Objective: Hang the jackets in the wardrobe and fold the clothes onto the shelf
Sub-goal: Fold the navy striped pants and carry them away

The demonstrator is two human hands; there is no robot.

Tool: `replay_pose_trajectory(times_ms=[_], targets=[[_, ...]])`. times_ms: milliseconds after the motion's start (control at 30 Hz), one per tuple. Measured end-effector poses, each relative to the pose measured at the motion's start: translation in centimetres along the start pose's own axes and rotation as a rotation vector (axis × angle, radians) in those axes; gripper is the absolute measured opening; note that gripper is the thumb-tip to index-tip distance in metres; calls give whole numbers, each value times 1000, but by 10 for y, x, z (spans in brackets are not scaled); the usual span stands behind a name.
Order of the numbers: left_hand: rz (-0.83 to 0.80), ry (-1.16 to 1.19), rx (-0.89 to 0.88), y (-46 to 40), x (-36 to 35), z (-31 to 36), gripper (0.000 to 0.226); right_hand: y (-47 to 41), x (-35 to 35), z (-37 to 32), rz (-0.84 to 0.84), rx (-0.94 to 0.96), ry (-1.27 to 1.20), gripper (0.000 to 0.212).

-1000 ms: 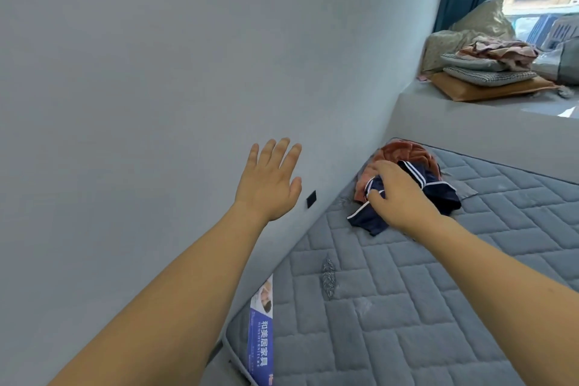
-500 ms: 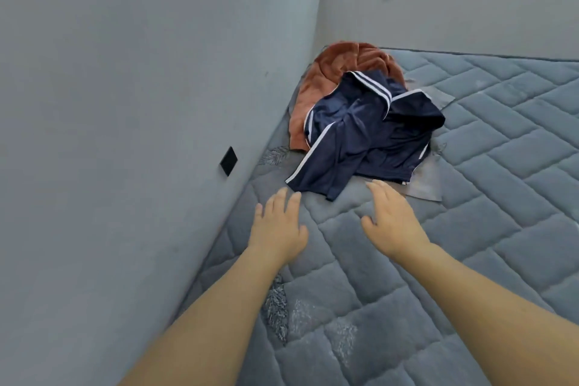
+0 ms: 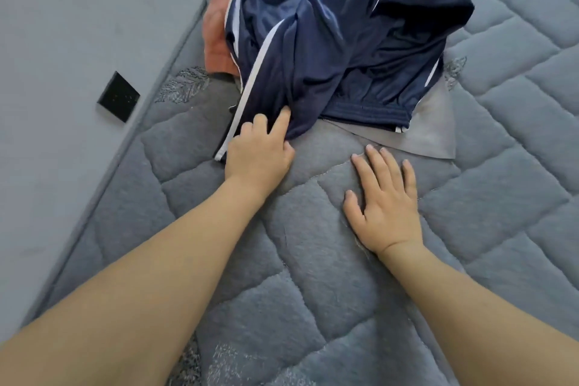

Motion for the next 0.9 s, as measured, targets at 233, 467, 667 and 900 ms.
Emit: replay_pose_trajectory(times_ms=[233,467,667,900], targets=[[-70,223,-173,77,4,20,51,2,6,7,27,-10,-48,66],[108,277,-157,124,-27,7,53,0,5,7,104,16,-36,66],[74,319,-188,121,-34,8,55,1,8,5,151,38,-48,68],[49,355,-182,122,-37,9,56,-53,48,-5,269,178,-15,79]])
Point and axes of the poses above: each hand's wrist, its own y-axis away from the middle knuckle, its own x-axis out of the back of the hand, z = x × y, the point moved 10 cm from there along -y, towards the middle knuckle, and after that the axes turned 7 degrees about -z, right-handed, at the moved point
